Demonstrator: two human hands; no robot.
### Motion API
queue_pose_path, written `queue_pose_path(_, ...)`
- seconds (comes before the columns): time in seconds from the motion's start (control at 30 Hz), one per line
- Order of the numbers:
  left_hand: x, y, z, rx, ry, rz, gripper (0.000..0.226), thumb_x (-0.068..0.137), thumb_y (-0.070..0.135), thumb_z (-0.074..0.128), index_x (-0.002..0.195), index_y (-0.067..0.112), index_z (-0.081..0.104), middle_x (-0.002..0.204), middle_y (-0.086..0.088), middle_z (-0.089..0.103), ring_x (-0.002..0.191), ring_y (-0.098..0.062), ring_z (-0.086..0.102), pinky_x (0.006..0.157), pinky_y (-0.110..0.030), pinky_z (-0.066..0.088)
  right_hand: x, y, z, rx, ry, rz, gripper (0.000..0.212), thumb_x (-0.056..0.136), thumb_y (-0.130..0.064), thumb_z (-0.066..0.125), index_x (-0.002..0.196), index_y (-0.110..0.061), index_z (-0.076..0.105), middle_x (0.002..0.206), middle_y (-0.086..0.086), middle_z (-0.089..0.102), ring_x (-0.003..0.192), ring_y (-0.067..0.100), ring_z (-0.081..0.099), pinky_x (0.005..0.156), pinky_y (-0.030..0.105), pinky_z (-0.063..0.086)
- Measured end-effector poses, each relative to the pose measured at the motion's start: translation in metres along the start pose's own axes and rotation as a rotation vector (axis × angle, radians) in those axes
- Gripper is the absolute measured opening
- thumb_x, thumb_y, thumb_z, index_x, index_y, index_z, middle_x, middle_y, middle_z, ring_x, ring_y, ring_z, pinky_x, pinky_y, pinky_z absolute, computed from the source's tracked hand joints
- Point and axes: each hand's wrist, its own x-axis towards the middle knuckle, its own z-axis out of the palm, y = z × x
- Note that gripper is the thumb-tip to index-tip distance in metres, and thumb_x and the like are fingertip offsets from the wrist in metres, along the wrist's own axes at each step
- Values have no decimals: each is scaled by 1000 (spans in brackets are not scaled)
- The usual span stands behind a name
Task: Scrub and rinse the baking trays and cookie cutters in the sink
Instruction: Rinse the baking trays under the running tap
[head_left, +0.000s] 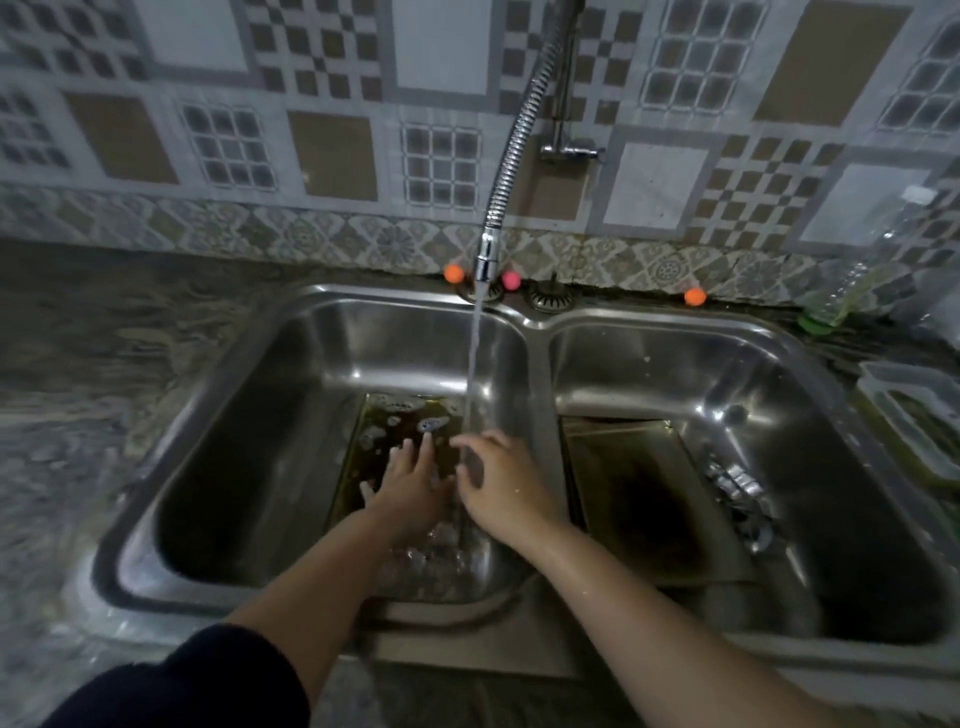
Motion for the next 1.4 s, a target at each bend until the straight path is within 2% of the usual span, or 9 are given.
queue_pose_path(0.1, 10, -39, -16, 43, -5, -37, 70, 98, 47, 36, 152, 28, -4, 161, -2, -6, 148, -25, -3, 117, -54, 8, 26, -3, 37, -13, -281, 191, 57, 95, -33, 51, 148, -27, 31, 151, 2, 34, 139, 25, 31, 112, 37, 33)
queue_pose_path(0.2, 26, -71, -25, 56, -74, -60, 70, 97, 46, 40, 153, 29, 2, 161, -7, -3, 146, -35, 3, 117, -52, 14, 50, 0, 60, -33, -407, 365, 70, 93, -37, 52, 152, -28, 15, 156, 6, 26, 142, 31, 26, 113, 41, 31)
queue_pose_path(0.37, 55, -93, -30, -35, -107, -107, 67, 98, 43, 40, 153, 30, 3, 158, -12, 6, 142, -39, 17, 117, -46, 21, 80, 2, 99, 6, -352, 572, 80, 91, -44, 50, 152, -33, -1, 161, 6, 6, 146, 32, 12, 117, 48, 20)
queue_pose_path(0.57, 81, -102, -20, -77, -122, -72, 66, 100, 46, 32, 150, 36, -10, 159, -11, -2, 145, -37, 7, 117, -49, 17, 89, -6, 126, -42, -274, 669, 82, 96, -40, 49, 152, -32, -12, 158, 15, -20, 147, 34, -7, 116, 45, 17)
queue_pose_path(0.67, 90, -107, -15, -59, -150, -78, 65, 100, 46, 28, 151, 33, -10, 159, -15, -1, 145, -36, 6, 117, -48, 17, 93, -6, 135, -78, -262, 713, 84, 93, -45, 52, 152, -32, -7, 159, 15, -12, 146, 35, -8, 115, 50, 19)
queue_pose_path(0.93, 98, -111, -22, 19, -206, -12, 65, 100, 46, 28, 153, 13, 8, 159, -19, 2, 147, -31, -9, 120, -44, 1, 107, -9, 133, -14, -165, 814, 85, 89, -39, 60, 152, -38, 4, 158, 9, 18, 143, 34, 19, 112, 44, 33)
queue_pose_path(1.17, 92, -107, -30, 95, -258, 6, 60, 102, 47, 20, 152, 14, 17, 159, -17, 4, 145, -29, -18, 119, -44, -3, 112, -12, 125, 118, -87, 829, 65, 92, -34, 56, 149, -37, 25, 151, 3, 36, 132, 25, 43, 104, 39, 43)
queue_pose_path(1.33, 95, -113, -25, -13, -258, -83, 63, 98, 53, 27, 152, 31, 4, 157, -16, -17, 145, -39, -10, 119, -48, 4, 96, -11, 120, 134, -69, 792, 72, 92, -36, 58, 150, -38, 16, 152, 1, 36, 137, 26, 36, 106, 43, 38)
queue_pose_path(1.4, 95, -112, -24, -44, -248, -106, 62, 98, 52, 29, 152, 35, 3, 157, -15, -14, 144, -41, -5, 118, -51, 8, 94, -15, 114, 199, -48, 756, 72, 94, -27, 58, 151, -39, 15, 153, 0, 32, 133, 23, 40, 91, 32, 44)
